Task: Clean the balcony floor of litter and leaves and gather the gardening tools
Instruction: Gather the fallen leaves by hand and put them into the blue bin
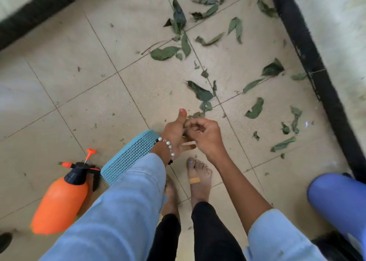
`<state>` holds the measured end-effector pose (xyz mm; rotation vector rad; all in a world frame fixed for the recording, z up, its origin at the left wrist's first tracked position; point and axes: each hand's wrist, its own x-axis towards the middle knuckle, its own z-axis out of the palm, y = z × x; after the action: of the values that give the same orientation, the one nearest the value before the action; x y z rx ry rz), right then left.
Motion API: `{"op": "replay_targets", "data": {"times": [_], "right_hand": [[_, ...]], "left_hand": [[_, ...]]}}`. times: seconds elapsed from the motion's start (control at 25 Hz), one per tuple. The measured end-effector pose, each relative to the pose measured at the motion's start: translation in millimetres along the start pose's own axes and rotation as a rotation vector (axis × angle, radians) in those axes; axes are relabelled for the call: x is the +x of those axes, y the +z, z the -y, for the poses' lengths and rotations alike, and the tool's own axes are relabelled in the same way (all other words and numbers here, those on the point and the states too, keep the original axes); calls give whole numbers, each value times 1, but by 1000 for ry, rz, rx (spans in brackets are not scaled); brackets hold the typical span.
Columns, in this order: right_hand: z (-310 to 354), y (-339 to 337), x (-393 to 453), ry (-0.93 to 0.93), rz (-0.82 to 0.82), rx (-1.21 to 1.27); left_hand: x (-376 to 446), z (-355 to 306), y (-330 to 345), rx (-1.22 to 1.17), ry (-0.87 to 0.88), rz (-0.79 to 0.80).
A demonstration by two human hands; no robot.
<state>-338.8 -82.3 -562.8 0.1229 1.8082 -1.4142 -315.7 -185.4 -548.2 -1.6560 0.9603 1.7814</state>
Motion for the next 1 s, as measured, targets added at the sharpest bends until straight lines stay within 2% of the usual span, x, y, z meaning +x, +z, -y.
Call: {"op": "replay_targets", "data": {"times": [0.04,0.12,0.16,0.24,0.28,0.32,0.4,0.52,0.64,0.76,0.84,0.92,1.0], "right_hand": [[18,-3,-4,-92,114,-150],[37,-18,1,-185,269,-325],[40,-27,11,-150,250,-303],[31,-43,39,-44,15,-279],[19,-49,56,-15,-111,-442],[6,-53,71,2,-147,-679],[-18,-52,93,49,-8,-1017],[-48,-26,118,77,129,-1251],[-88,4,118,31,92,-1381],[-106,6,115,-248,-25,-1360],[-103,-3,125,-366,-8,-1299],[-87,-15,138,-285,-15,-1128],[-63,-26,145,-189,-166,-794]], "left_hand": [[-8,-7,5,-101,1,-7],[-17,-23,7,-123,56,-84],[-19,-31,6,-137,91,-105],[-14,-44,-1,-208,137,-120],[-6,-49,-5,-189,171,-149],[5,-51,-10,-142,212,-181],[25,-51,-17,-53,273,-208],[63,-45,-27,-39,306,-178],[98,-28,-37,-17,286,-206],[111,-15,-43,-26,263,-206],[112,-11,-43,-74,251,-180],[110,-11,-40,-93,237,-166],[106,-11,-35,-71,224,-164]]}}
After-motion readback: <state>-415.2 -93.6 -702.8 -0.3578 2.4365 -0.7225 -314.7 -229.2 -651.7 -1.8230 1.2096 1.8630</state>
